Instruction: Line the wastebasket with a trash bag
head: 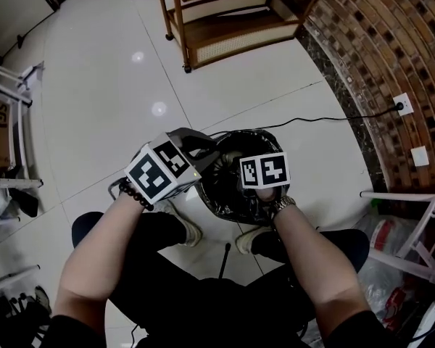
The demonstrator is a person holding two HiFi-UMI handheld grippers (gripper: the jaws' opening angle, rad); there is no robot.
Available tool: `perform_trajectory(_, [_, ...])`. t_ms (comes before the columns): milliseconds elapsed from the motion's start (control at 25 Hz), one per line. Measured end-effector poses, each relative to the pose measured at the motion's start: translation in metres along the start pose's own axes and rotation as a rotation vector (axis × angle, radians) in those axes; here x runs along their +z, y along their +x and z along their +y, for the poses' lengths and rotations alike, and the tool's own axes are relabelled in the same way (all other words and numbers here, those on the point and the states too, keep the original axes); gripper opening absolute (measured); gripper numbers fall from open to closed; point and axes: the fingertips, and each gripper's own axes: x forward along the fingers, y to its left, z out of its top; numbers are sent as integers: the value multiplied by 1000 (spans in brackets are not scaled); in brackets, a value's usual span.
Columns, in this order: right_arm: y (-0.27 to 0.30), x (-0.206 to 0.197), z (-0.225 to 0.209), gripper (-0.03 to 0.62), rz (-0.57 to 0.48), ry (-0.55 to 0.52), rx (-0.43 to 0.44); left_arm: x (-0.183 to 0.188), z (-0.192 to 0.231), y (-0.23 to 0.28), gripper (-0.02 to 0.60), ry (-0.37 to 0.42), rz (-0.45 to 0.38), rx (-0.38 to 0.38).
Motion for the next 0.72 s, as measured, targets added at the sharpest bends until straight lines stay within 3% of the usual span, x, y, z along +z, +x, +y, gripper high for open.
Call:
perform_trajectory(240, [27, -23, -14, 2, 72, 21, -16, -42, 7, 21, 56, -120, 113, 32])
perform_trajectory(360, [41, -32, -22, 2, 95, 52, -25, -48, 13, 22, 67, -166, 117, 54])
perform_trajectory(520, [38, -28, -22, 2, 68, 75, -26, -40, 25, 19, 67, -164, 79, 81])
perform_trajectory(720, [-9, 1, 0, 2, -64, 51, 19, -21, 16, 17, 46, -103, 18, 61])
